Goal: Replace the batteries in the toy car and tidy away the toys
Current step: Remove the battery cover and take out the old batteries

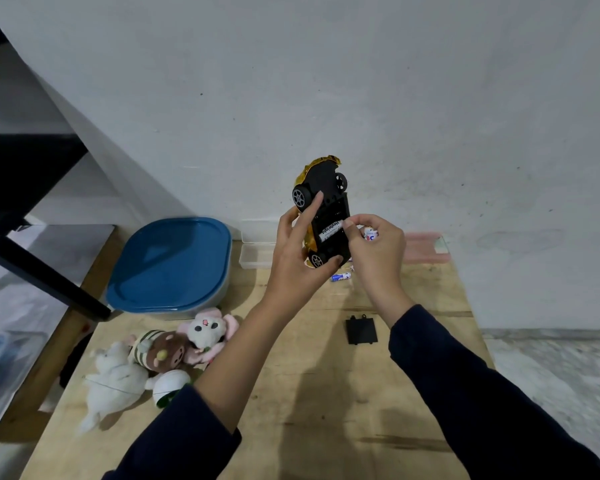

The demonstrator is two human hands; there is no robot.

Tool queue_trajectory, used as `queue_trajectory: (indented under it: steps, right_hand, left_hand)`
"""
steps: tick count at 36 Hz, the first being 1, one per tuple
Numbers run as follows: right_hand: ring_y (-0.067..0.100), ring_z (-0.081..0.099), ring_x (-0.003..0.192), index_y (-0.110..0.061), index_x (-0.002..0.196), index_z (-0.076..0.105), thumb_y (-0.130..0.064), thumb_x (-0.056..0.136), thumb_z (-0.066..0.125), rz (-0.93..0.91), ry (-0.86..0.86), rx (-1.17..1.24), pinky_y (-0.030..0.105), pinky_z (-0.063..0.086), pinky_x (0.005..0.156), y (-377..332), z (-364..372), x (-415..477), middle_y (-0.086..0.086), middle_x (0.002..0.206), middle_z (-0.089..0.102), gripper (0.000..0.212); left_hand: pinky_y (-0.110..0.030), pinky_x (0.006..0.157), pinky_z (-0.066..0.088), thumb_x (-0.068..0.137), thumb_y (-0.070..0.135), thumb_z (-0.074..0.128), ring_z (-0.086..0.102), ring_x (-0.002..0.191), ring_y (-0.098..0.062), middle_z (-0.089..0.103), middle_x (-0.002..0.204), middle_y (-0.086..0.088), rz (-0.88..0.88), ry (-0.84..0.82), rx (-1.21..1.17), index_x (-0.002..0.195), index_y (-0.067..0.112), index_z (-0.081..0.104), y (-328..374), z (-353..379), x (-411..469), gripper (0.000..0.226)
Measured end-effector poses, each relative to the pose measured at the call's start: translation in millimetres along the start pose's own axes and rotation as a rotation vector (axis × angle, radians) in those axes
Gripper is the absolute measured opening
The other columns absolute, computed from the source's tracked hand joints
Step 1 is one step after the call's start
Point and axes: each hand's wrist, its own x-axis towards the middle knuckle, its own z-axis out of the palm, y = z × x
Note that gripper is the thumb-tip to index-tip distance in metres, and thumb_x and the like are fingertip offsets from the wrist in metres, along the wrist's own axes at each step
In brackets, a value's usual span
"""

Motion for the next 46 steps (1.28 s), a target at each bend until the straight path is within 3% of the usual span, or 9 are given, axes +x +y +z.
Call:
queue_trajectory:
  steps: [8,20,23,25,28,32,36,40,46]
  right_hand:
    - [0.004,0.059,0.082,-0.017,0.082,0.067,-0.016,0.086,0.064,0.039,-0.145,-0.02,0.013,0.046,0.069,-6,-6,6,-0.01,0.081,0.064,0.006]
    - [0.0,0.057,0.089,-0.037,0.133,0.046,-0.043,0.089,0.055,-0.222,-0.439,-0.198,0.002,0.038,0.074,-28,-25,42,-0.006,0.097,0.062,0.045]
    - [0.02,0.061,0.098,-0.045,0.133,0.04,-0.046,0.089,0.055,-0.216,-0.514,-0.187,0.019,0.047,0.084,-25,-25,45,0.008,0.104,0.066,0.047]
    - [0.034,0.06,0.087,-0.048,0.13,0.041,-0.045,0.089,0.056,-0.227,-0.511,-0.17,0.03,0.051,0.075,-25,-24,45,0.021,0.103,0.064,0.044]
    - [0.035,0.049,0.067,-0.047,0.128,0.044,-0.039,0.089,0.059,-0.23,-0.493,-0.133,0.016,0.044,0.051,-26,-22,43,0.026,0.1,0.06,0.042]
    - [0.04,0.057,0.092,-0.037,0.124,0.051,-0.037,0.087,0.063,-0.208,-0.435,-0.067,0.046,0.053,0.077,-28,-18,40,0.017,0.104,0.063,0.039]
    - [0.035,0.059,0.09,-0.034,0.124,0.052,-0.033,0.086,0.065,-0.197,-0.371,-0.034,0.036,0.052,0.076,-28,-18,40,0.021,0.104,0.063,0.04]
    - [0.029,0.051,0.066,-0.034,0.122,0.053,-0.031,0.085,0.066,-0.218,-0.335,-0.053,0.023,0.047,0.058,-27,-21,42,0.031,0.094,0.061,0.039]
    - [0.016,0.039,0.056,-0.027,0.121,0.056,-0.027,0.084,0.068,-0.238,-0.27,-0.083,0.018,0.039,0.051,-25,-21,42,0.02,0.07,0.05,0.039]
  left_hand:
    - [-0.021,0.087,0.053,0.073,0.001,0.075,0.042,0.116,0.01,0.035,0.132,0.013,0.008,-0.005,-0.057,0.134,0.053,0.029,5,-10,2,0.093]
    - [-0.044,0.094,0.052,0.078,0.002,0.069,0.053,0.119,-0.016,0.041,0.141,0.012,-0.087,-0.337,-0.161,0.143,0.044,0.027,16,-39,8,0.088]
    - [-0.043,0.097,0.05,0.079,-0.002,0.065,0.053,0.116,-0.014,0.042,0.141,0.009,-0.096,-0.366,-0.192,0.146,0.037,0.026,18,-43,9,0.087]
    - [-0.04,0.096,0.05,0.078,-0.001,0.064,0.054,0.115,-0.013,0.043,0.142,0.008,-0.098,-0.366,-0.195,0.146,0.037,0.027,18,-44,9,0.086]
    - [-0.039,0.095,0.051,0.082,0.001,0.064,0.056,0.114,-0.015,0.046,0.14,0.011,-0.096,-0.331,-0.199,0.144,0.039,0.031,19,-43,8,0.08]
    - [-0.045,0.098,0.049,0.088,0.008,0.063,0.056,0.117,-0.016,0.05,0.137,0.019,-0.078,-0.221,-0.192,0.139,0.045,0.037,18,-37,5,0.068]
    - [-0.024,0.089,0.051,0.09,0.009,0.062,0.057,0.113,0.0,0.045,0.14,0.017,-0.063,-0.115,-0.153,0.139,0.051,0.024,18,-30,-1,0.074]
    - [-0.023,0.09,0.052,0.089,0.019,0.064,0.058,0.107,0.007,0.051,0.127,0.023,-0.104,-0.133,-0.041,0.144,0.049,0.006,17,-18,0,0.086]
    - [-0.033,0.086,0.054,0.086,0.025,0.063,0.063,0.098,-0.002,0.064,0.111,0.014,-0.079,-0.116,0.121,0.145,0.036,0.018,22,-2,9,0.075]
